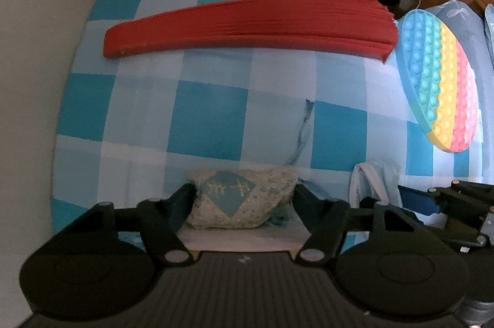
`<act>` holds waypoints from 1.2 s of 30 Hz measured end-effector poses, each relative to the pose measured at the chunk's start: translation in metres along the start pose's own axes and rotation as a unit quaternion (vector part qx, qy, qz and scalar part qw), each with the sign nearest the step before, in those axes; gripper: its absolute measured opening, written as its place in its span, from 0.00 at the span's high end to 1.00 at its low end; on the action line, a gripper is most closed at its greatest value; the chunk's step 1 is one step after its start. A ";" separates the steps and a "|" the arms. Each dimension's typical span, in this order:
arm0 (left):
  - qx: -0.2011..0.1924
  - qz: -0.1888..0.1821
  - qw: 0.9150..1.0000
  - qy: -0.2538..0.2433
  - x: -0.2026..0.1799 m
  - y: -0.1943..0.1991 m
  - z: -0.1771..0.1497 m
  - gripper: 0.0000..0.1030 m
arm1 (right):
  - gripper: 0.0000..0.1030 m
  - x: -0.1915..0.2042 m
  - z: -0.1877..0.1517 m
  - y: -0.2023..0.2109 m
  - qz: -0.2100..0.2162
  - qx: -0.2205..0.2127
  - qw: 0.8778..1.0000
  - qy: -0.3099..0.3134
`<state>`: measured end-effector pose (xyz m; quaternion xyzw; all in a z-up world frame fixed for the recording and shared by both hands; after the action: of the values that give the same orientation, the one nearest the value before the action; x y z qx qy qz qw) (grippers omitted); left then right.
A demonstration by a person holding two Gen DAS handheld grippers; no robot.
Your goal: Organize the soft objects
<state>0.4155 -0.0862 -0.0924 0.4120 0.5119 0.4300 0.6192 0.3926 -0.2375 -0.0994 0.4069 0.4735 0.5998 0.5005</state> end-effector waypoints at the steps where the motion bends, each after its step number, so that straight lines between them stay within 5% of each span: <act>1: -0.003 -0.001 1.000 0.001 0.001 0.001 0.001 0.39 | 0.70 0.000 0.000 0.000 0.000 0.000 1.000 0.000; 10: -0.038 -0.017 0.999 -0.003 0.001 0.018 0.008 0.61 | 0.70 -0.004 -0.001 0.003 0.006 -0.004 1.000 -0.005; 12: -0.042 -0.015 0.999 -0.007 -0.001 0.021 0.008 0.57 | 0.70 -0.005 -0.001 0.003 0.005 -0.004 1.000 -0.004; 15: -0.047 0.001 0.999 -0.015 0.000 0.021 0.007 0.29 | 0.70 -0.004 -0.001 0.003 0.003 -0.004 1.000 -0.003; 16: -0.048 0.006 0.999 -0.020 0.000 0.021 0.004 0.27 | 0.70 -0.003 -0.001 0.003 0.002 -0.004 1.000 -0.003; 24: -0.020 0.016 1.000 -0.010 0.006 0.003 0.008 0.27 | 0.70 -0.001 -0.001 0.002 0.004 -0.004 1.000 -0.002; 33: -0.032 0.016 0.999 -0.014 0.007 0.002 0.018 0.25 | 0.70 -0.002 0.001 0.001 0.007 -0.002 1.000 -0.005; 36: -0.030 0.014 0.999 -0.021 0.006 0.000 0.018 0.34 | 0.70 -0.002 0.001 0.001 0.007 -0.003 1.000 -0.005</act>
<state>0.4342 -0.0814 -0.0921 0.4097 0.4798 0.4449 0.6356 0.3939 -0.2393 -0.0980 0.4116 0.4667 0.6027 0.4995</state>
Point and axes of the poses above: each gripper's, at about its wrist camera, not at the fingertips, and y roughly against the way its jaws point, x to its left, z to its top, the point moved 2 cm from there along -y, roughly the way its jaws point, and after that the axes turned 9 degrees about -z, right-handed, at the moved point
